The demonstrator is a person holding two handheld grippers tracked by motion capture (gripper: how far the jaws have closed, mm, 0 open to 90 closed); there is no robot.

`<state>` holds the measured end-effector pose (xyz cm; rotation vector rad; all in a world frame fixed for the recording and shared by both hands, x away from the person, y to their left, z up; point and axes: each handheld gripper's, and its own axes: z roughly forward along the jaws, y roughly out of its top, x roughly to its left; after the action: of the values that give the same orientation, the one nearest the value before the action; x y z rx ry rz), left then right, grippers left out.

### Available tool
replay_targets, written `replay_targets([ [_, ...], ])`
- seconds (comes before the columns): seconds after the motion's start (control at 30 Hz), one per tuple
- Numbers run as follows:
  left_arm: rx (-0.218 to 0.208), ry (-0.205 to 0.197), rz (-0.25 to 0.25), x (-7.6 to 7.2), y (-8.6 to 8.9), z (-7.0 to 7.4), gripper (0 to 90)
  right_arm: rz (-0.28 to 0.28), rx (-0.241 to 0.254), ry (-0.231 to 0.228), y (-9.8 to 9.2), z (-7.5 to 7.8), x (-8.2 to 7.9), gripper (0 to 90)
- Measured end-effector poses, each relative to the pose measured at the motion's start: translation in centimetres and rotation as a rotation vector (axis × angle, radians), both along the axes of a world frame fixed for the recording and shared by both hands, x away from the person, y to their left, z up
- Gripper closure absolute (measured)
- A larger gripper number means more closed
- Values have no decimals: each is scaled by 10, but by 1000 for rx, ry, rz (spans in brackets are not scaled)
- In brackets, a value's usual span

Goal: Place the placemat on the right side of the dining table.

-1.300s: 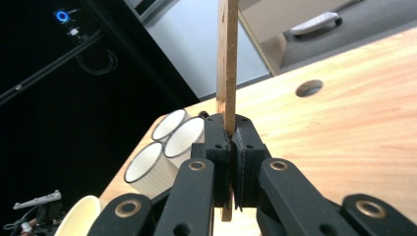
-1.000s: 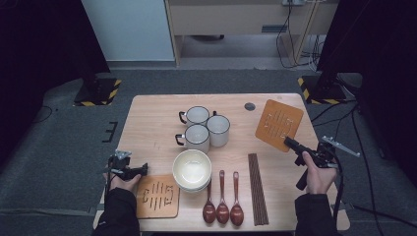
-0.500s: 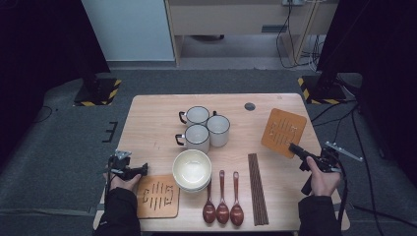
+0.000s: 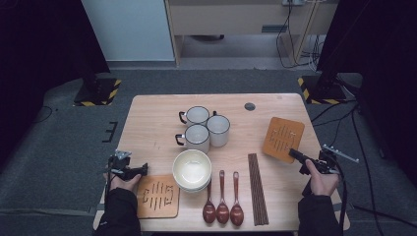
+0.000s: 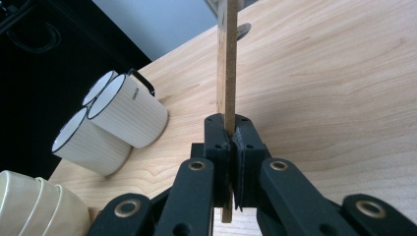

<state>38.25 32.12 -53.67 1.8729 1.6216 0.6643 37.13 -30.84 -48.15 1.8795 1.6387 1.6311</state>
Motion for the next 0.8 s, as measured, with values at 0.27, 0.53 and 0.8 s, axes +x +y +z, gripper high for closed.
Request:
replay_targets([
  [0.27, 0, 0, 0, 0, 0, 0, 0, -3, -15, 25, -2, -6, 2, 871],
  [0.53, 2, 0, -1, 0, 0, 0, 0, -11, -4, 42, -4, -11, 2, 867],
  [0.8, 2, 0, -2, -1, 0, 0, 0, -35, -22, 65, -8, -17, 3, 791],
])
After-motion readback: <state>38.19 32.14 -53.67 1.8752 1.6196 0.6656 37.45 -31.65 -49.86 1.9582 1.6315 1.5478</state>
